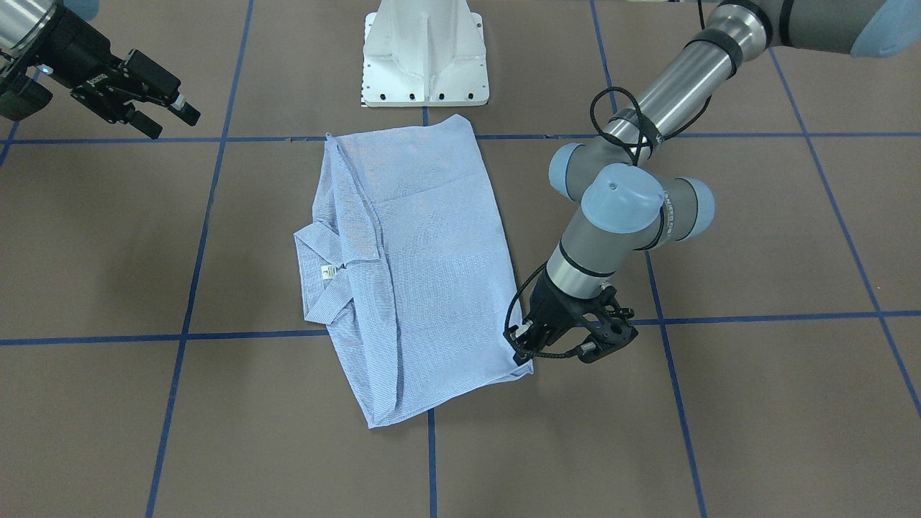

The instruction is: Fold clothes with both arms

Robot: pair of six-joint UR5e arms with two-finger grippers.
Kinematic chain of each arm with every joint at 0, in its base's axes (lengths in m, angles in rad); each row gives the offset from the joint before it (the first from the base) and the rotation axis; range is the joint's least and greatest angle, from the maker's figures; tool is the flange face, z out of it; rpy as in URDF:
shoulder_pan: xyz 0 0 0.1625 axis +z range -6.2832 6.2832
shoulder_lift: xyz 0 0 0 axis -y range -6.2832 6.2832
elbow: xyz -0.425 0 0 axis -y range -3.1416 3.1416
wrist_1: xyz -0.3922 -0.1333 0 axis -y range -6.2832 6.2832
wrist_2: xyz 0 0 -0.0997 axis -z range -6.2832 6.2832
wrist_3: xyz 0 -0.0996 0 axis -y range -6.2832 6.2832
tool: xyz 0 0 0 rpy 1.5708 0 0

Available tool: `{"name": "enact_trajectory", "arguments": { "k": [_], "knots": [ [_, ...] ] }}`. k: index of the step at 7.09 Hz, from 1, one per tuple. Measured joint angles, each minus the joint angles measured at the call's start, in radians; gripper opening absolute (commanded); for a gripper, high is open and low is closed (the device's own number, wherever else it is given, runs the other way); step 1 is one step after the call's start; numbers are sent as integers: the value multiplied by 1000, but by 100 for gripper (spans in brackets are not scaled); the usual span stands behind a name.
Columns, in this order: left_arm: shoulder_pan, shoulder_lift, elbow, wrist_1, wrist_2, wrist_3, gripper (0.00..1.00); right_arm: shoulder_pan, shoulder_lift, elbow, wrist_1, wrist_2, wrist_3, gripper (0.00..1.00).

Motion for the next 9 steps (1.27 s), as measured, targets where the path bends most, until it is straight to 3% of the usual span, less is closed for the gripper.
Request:
{"name": "enact_trajectory", "arguments": {
  "k": [2,3,7,9],
  "knots": [
    [1,-64,126,-147,49,1,0,7,-2,-1,0,-1,-4,100],
    [1,-71,146,-171,57,2,97,7,-2,-5,0,-2,-4,100],
    [-1,-45,109,-167,53,50,100,-8,3,-47,-20,-36,-89,100],
    [-6,56,-45,-102,21,110,100,-59,105,-62,-209,-142,-203,100]
  ]
}}
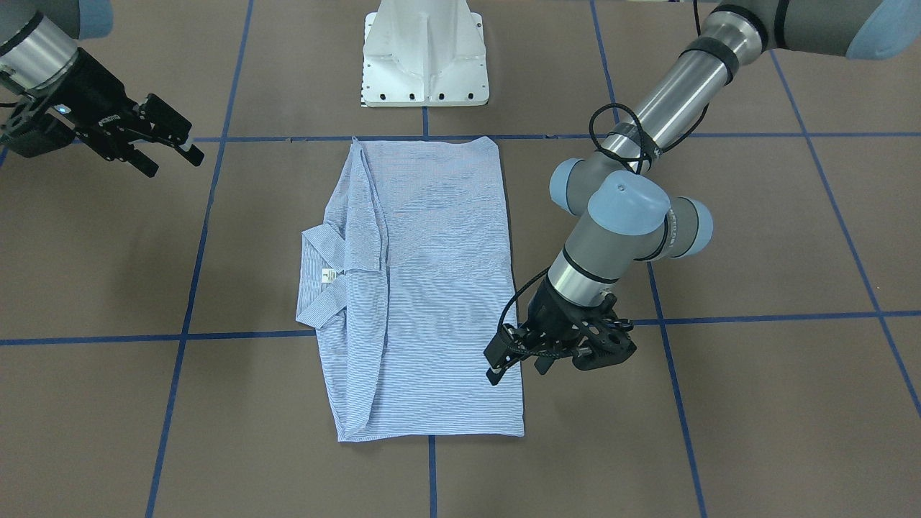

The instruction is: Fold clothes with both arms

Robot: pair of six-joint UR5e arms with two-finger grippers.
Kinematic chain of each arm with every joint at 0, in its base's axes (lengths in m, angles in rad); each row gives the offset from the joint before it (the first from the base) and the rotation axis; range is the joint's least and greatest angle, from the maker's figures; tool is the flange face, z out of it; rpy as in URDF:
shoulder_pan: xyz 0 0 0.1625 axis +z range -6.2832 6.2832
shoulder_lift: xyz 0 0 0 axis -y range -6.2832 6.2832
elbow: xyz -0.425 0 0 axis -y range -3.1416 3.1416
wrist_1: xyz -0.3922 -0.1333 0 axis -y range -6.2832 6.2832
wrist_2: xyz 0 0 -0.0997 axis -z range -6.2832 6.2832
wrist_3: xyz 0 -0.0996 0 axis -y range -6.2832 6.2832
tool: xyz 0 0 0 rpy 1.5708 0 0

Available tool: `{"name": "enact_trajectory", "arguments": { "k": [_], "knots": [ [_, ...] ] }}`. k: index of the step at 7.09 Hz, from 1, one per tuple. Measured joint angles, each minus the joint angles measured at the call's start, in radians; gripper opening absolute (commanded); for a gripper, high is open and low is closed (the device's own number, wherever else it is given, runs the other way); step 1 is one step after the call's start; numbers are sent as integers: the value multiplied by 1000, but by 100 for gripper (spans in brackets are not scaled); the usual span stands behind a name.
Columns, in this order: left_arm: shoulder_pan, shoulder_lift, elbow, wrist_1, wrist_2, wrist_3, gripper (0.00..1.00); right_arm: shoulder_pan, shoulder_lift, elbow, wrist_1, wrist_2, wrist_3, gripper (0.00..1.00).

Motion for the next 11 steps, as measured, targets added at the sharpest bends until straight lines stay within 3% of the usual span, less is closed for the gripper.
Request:
{"name": "enact_trajectory", "arguments": {
  "k": [3,4,7,11],
  "knots": [
    [-10,248,-371,115,-69,103,100,-161,406,-114,-520,-256,-117,100],
    [-13,315,-475,145,-97,113,100,-195,507,-194,-595,-315,-161,100],
    [-12,433,-645,167,-143,109,100,-245,705,-453,-629,-394,-232,100],
    [-7,460,-672,167,-156,107,100,-301,794,-662,-530,-450,-243,100]
  ]
}}
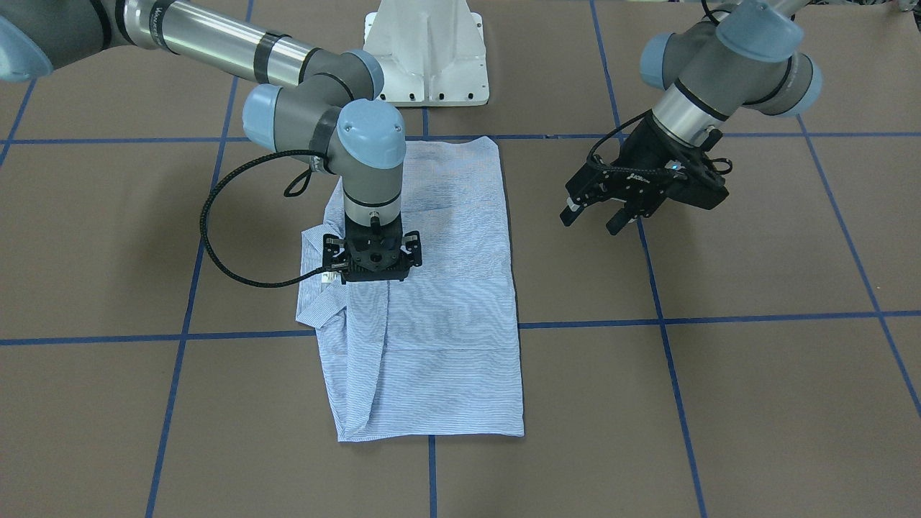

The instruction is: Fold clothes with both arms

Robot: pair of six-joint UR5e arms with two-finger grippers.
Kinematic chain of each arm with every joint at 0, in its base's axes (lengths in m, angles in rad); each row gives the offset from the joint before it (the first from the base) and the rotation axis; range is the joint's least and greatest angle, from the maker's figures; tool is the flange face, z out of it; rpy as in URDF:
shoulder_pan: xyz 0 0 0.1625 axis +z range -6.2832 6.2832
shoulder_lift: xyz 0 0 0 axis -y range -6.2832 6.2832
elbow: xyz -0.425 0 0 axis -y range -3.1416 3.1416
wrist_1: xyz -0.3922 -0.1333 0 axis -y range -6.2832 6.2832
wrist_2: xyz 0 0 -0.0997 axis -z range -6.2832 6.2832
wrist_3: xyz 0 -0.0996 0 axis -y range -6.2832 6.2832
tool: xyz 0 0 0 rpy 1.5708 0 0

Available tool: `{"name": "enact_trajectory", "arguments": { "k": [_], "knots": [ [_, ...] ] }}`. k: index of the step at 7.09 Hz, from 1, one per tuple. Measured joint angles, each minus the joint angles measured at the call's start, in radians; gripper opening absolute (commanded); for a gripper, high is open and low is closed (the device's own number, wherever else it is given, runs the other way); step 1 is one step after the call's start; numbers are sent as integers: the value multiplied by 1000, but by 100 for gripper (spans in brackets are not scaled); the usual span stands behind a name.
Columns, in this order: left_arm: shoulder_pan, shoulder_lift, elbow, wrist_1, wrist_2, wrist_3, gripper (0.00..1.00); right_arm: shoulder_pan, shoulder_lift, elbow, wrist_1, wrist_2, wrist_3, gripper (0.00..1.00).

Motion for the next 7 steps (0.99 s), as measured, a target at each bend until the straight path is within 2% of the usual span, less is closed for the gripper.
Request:
{"name": "enact_trajectory", "arguments": {
  "k": [4,7],
  "knots": [
    [7,-1,7,-1,-1,-1,100,-14,-10,-10,-31,4,-12,100],
    [22,-1,14,-2,3,-2,100,-14,-59,49,-73,9,-18,100]
  ]
}}
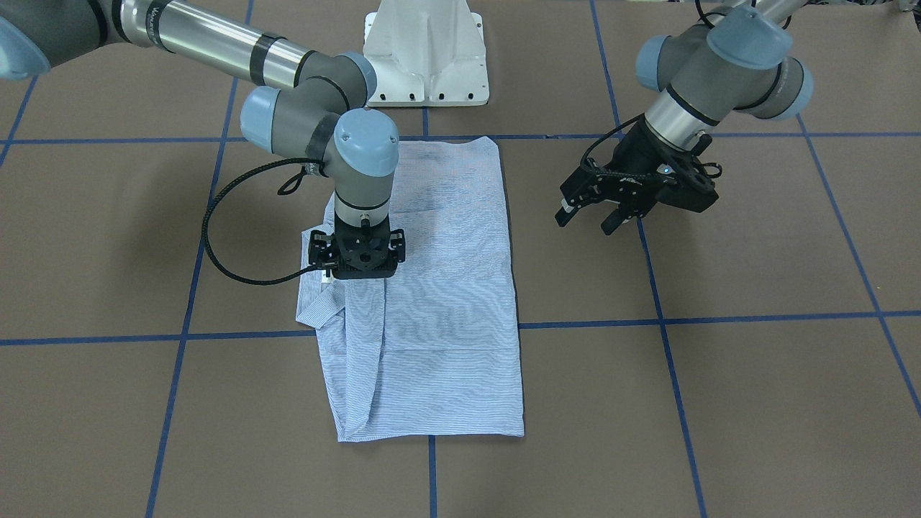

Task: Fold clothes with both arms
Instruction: 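Move the right gripper to the shirt's side edge while the left arm swings nearer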

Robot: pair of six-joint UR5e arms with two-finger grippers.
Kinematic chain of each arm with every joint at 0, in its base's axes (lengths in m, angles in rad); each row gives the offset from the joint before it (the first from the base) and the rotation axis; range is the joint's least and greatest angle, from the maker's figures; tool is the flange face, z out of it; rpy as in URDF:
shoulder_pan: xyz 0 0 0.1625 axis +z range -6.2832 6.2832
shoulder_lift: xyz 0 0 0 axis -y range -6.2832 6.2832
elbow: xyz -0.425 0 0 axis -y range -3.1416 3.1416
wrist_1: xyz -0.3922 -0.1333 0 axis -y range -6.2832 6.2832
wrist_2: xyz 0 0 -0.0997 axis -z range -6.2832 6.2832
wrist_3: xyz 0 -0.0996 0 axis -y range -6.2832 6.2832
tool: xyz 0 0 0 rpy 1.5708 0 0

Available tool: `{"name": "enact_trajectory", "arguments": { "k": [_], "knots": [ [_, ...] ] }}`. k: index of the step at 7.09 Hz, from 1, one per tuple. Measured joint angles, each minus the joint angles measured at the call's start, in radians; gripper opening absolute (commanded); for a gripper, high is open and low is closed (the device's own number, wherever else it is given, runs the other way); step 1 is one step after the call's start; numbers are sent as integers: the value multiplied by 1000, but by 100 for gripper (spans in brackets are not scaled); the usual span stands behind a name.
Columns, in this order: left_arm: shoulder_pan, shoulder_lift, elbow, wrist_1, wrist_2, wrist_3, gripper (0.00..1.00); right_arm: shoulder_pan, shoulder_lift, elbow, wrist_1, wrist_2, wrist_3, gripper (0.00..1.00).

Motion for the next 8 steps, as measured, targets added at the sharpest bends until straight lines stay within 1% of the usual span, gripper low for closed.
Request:
{"name": "enact_trajectory", "arguments": {
  "k": [3,4,6,8],
  "knots": [
    [13,-1,1,-2,3,-2,100,11,-28,17,-9,1,-27,100],
    [25,-4,1,-3,6,-10,100,27,-55,37,-17,1,-53,100],
    [60,-18,2,-5,18,-53,100,60,-120,101,-47,6,-125,100],
    [71,-27,-1,-5,26,-66,100,84,-190,170,-57,9,-169,100]
  ]
}}
